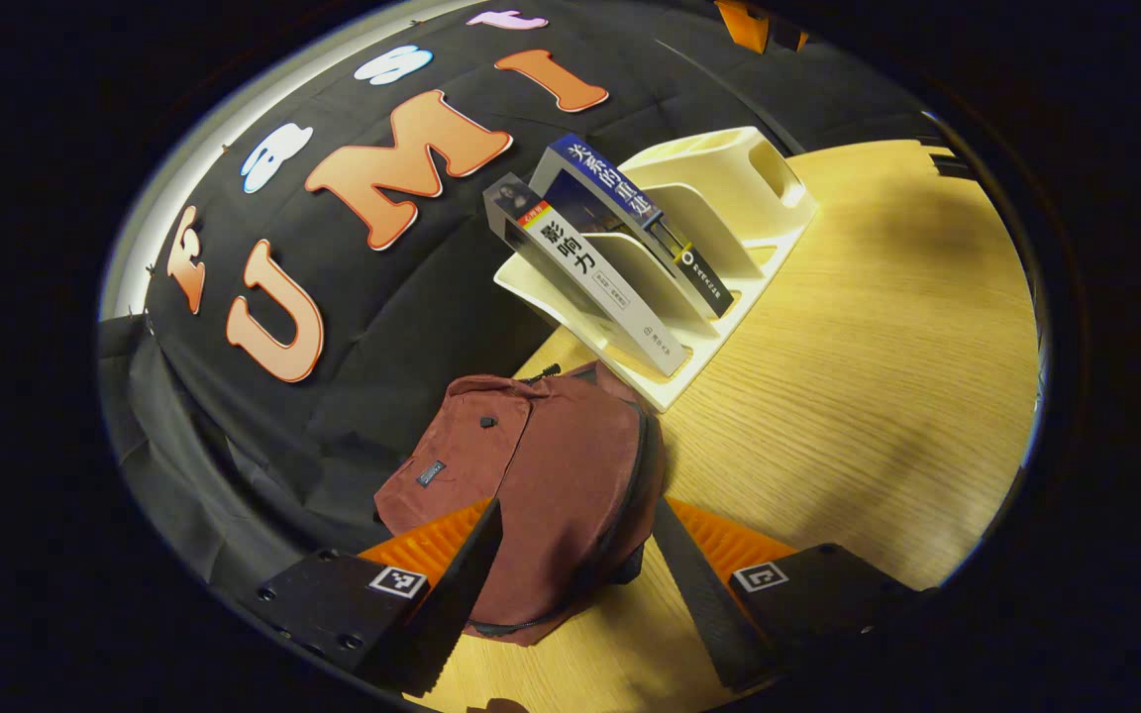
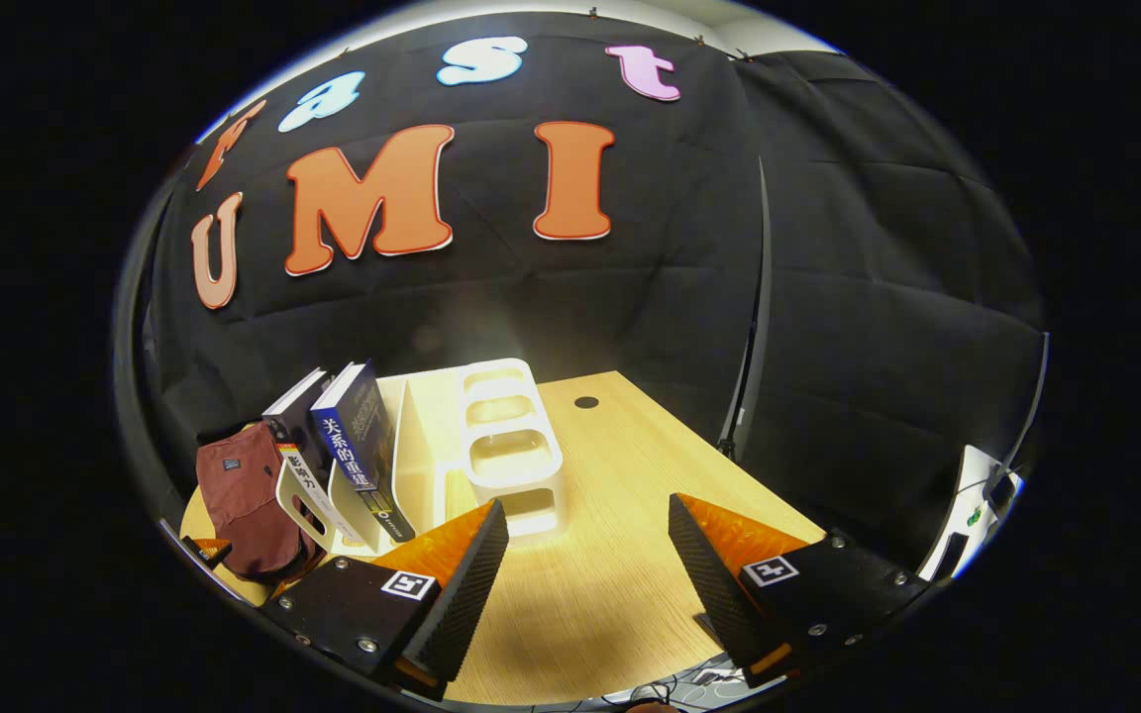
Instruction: Open the schoolbag, grab two books from the bookshelf and put them into the schoolbag.
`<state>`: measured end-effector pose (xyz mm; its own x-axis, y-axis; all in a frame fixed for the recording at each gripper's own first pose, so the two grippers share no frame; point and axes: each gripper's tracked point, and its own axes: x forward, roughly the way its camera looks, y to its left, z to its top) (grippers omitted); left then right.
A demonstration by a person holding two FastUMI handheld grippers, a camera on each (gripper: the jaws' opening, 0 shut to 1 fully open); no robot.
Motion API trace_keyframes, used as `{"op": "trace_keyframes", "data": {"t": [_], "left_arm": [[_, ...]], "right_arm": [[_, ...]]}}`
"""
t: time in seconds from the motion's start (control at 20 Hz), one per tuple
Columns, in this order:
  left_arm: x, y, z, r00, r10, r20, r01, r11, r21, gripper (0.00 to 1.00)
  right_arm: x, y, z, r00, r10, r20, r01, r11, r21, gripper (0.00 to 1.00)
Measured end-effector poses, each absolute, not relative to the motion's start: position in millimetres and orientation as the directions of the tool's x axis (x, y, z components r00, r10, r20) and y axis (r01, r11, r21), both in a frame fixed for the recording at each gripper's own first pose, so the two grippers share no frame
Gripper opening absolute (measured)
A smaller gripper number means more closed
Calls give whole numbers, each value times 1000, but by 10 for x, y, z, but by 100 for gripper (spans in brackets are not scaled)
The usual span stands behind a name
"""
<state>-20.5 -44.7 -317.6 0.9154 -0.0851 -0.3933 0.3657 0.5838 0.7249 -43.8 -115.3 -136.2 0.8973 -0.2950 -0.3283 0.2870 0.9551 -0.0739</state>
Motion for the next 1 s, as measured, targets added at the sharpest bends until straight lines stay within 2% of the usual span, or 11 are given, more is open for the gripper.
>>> {"op": "trace_keyframes", "data": {"t": [0.2, 0.35, 0.75, 0.9, 0.95, 1.0], "left_arm": [[-37, -480, -3304, 904, -82, -419, 388, 567, 727, 96], [88, -401, -3405, 888, -39, -459, 393, 581, 713, 96], [218, -289, -3043, 891, -28, -454, 379, 596, 707, 96], [292, -313, -3071, 874, -53, -483, 419, 586, 693, 97], [307, -320, -3087, 870, -56, -490, 429, 578, 695, 91], [306, -338, -3079, 867, -60, -494, 436, 571, 696, 80]], "right_arm": [[-469, -1221, -1429, 886, -311, -345, 308, 949, -63, 97], [-454, -1207, -1464, 881, -307, -360, 309, 950, -52, 96], [-360, -1126, -1498, 885, -287, -367, 295, 955, -34, 97], [-289, -1088, -1504, 887, -284, -365, 293, 956, -32, 97], [-272, -1089, -1523, 885, -283, -368, 291, 956, -36, 97], [-256, -1086, -1521, 885, -281, -371, 288, 957, -37, 97]]}}
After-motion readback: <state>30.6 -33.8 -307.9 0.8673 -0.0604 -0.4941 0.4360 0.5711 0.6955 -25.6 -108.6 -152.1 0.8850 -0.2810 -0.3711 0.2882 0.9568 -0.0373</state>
